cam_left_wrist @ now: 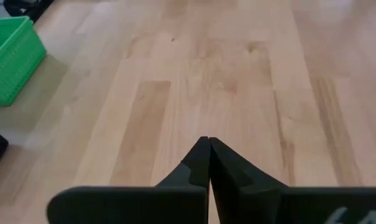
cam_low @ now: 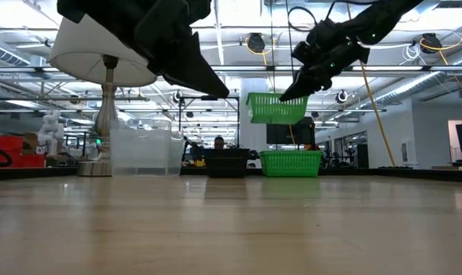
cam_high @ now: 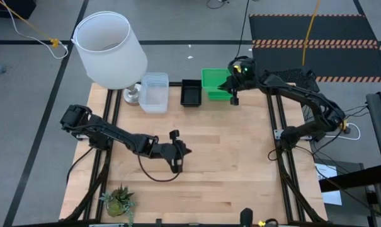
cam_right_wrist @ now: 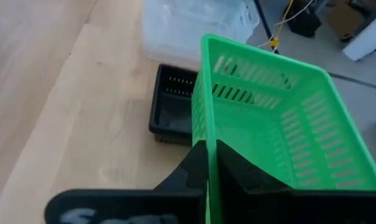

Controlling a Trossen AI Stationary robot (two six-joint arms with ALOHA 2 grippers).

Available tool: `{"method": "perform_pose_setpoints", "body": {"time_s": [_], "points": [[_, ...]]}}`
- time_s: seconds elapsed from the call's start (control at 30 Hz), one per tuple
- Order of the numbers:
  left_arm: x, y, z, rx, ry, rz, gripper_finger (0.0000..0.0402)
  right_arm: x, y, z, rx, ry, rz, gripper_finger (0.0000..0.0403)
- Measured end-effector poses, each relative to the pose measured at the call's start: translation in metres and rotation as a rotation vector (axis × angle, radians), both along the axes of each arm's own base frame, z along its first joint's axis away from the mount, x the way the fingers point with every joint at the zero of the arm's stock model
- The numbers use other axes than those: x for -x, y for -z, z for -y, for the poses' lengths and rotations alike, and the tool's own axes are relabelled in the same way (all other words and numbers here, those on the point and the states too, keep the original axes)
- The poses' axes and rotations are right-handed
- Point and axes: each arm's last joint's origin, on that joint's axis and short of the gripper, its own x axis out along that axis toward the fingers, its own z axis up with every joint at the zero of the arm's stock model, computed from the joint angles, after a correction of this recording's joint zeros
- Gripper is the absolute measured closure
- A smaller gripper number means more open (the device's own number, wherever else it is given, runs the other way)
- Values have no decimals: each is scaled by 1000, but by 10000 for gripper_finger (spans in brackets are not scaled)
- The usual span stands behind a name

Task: Stack baskets by color
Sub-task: Stack the green bin on the top stacked green bins

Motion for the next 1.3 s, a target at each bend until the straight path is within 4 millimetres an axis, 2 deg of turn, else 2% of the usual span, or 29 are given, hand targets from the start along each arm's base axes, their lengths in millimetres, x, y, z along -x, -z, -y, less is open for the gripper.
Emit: {"method": "perform_pose_setpoints", "body": {"time_s": [0.23,0.53,0.7,0.93,1.3], "points": [[0,0,1,2,5,-1,380,5,14,17,-26,26,-23,396],[0,0,2,8,16,-4,398,14,29,35,-82,23,-25,396],[0,0,2,7,16,-5,380,17,39,43,-94,34,-49,396],[1,1,2,7,17,-8,376,17,48,46,-100,38,-57,396],[1,1,1,-2,21,-14,376,28,76,41,-57,59,-22,394]]}}
